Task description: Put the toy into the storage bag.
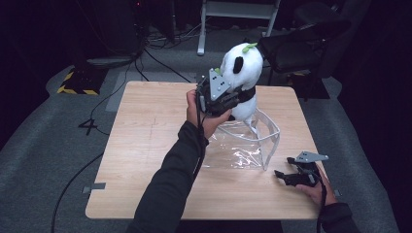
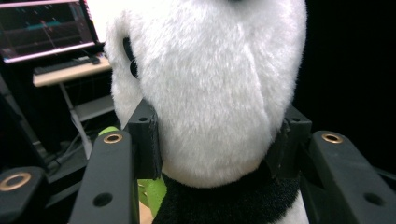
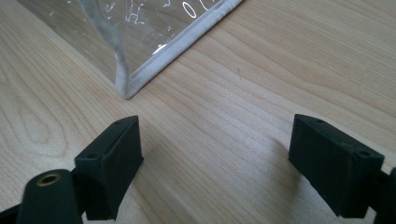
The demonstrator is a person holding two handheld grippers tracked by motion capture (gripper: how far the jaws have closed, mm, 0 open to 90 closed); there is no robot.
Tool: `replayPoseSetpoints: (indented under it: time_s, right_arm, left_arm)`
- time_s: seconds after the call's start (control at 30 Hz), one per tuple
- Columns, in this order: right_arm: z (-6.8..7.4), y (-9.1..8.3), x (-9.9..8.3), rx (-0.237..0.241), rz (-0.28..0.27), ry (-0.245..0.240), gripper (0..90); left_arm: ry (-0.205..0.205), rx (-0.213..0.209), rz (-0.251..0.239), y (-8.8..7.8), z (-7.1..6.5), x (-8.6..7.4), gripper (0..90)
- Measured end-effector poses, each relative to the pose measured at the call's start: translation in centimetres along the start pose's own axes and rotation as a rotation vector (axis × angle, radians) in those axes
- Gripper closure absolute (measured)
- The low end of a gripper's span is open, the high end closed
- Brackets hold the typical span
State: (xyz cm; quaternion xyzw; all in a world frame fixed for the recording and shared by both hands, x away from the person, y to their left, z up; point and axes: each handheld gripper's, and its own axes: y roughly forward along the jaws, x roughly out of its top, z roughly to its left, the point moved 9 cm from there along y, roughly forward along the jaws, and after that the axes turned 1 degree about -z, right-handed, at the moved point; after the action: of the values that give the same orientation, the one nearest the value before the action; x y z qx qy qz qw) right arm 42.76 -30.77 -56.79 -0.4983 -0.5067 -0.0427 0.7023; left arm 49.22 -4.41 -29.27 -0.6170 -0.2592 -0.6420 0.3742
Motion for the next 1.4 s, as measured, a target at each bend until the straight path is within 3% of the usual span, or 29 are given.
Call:
replayPoseSetpoints:
  time_s: [0.17,0.37,0.53,0.63,0.9,1.2,1.4]
  right_arm:
    - [0.0,0.0,0.0,0.000,0.000,0.000,17.1]
    - [0.0,0.0,0.0,0.001,0.000,-0.001,17.1]
    - [0.0,0.0,0.0,0.002,0.000,-0.001,17.1]
    - [0.0,0.0,0.0,0.002,0.000,-0.001,17.1]
    - [0.0,0.0,0.0,0.002,0.000,-0.001,17.1]
    - [0.0,0.0,0.0,0.002,0.000,-0.001,17.1]
    - [0.0,0.0,0.0,0.002,0.000,-0.001,17.1]
  left_arm:
    - [-0.008,-0.007,0.012,0.4,-0.2,-0.4,47.7]
    - [-0.056,-0.016,0.014,-0.5,0.7,-1.2,47.3]
    - [0.026,0.035,0.093,-1.0,1.2,-2.7,47.2]
    - [-0.013,-0.007,0.088,-1.0,0.7,-3.4,46.7]
    - [0.014,-0.052,0.148,0.4,-0.9,-4.9,45.4]
    - [0.045,-0.088,0.252,1.3,-1.2,-6.2,42.7]
    - [0.062,-0.098,0.289,1.2,-1.4,-6.5,39.1]
